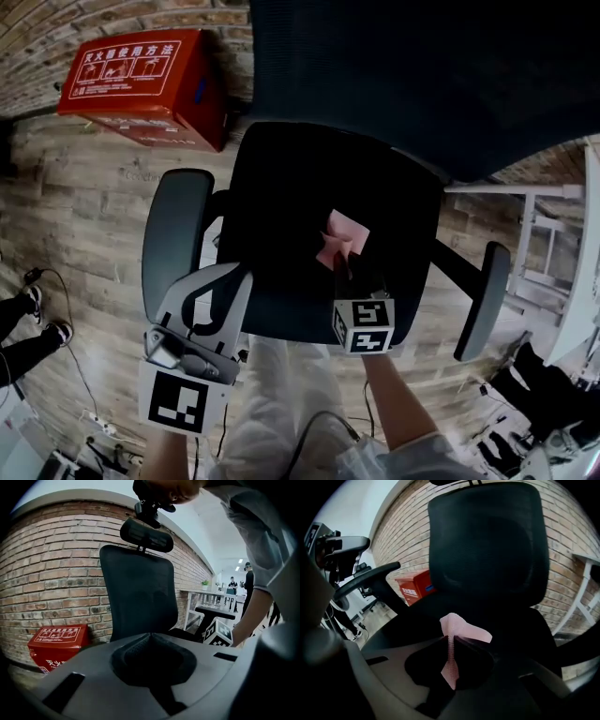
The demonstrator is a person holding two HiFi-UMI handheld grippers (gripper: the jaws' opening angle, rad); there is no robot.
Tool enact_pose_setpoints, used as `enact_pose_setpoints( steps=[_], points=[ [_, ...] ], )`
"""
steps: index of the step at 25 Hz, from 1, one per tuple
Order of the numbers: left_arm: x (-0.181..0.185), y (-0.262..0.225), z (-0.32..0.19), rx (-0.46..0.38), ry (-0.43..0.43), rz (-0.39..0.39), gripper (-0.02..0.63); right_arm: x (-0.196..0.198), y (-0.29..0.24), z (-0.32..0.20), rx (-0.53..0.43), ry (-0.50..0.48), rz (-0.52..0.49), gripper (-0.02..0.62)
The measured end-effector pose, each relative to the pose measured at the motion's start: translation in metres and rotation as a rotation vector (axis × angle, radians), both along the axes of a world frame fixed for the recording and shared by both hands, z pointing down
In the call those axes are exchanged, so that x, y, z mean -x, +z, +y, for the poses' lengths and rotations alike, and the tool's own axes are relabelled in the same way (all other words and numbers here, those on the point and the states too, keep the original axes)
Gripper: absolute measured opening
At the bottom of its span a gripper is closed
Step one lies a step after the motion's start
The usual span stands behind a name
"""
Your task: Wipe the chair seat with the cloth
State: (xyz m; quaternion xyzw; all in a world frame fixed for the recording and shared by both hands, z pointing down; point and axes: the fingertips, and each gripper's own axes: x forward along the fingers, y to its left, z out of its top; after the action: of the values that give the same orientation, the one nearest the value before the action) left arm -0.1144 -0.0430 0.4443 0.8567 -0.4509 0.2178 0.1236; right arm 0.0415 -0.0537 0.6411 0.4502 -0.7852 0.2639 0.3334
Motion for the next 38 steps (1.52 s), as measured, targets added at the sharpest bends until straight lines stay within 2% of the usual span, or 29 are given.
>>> enact_pose_setpoints(
  steps=[10, 19, 25, 32, 38],
  points=[
    [0.044, -0.007, 0.012, 0.012, -0.184, 0.052, 0.018, 0.092, -0.009, -0.003, -0.001, -0.189, -0.091, 0.052],
    [0.078, -0.017, 0.022, -0.013, -0.259, 0.051, 0.018, 0.164, -0.018, 0.012, 0.005, -0.369, -0.143, 0.052],
    [0.088, -0.015, 0.027, -0.012, -0.284, 0.049, 0.018, 0.202, -0.021, 0.036, 0.022, -0.475, -0.174, 0.052],
    [0.091, -0.014, 0.028, -0.011, -0.287, 0.049, 0.018, 0.220, -0.023, 0.059, 0.052, -0.503, -0.203, 0.052],
    [0.084, -0.013, 0.025, -0.011, -0.269, 0.053, 0.018, 0.205, -0.016, 0.076, 0.095, -0.445, -0.198, 0.052]
  ],
)
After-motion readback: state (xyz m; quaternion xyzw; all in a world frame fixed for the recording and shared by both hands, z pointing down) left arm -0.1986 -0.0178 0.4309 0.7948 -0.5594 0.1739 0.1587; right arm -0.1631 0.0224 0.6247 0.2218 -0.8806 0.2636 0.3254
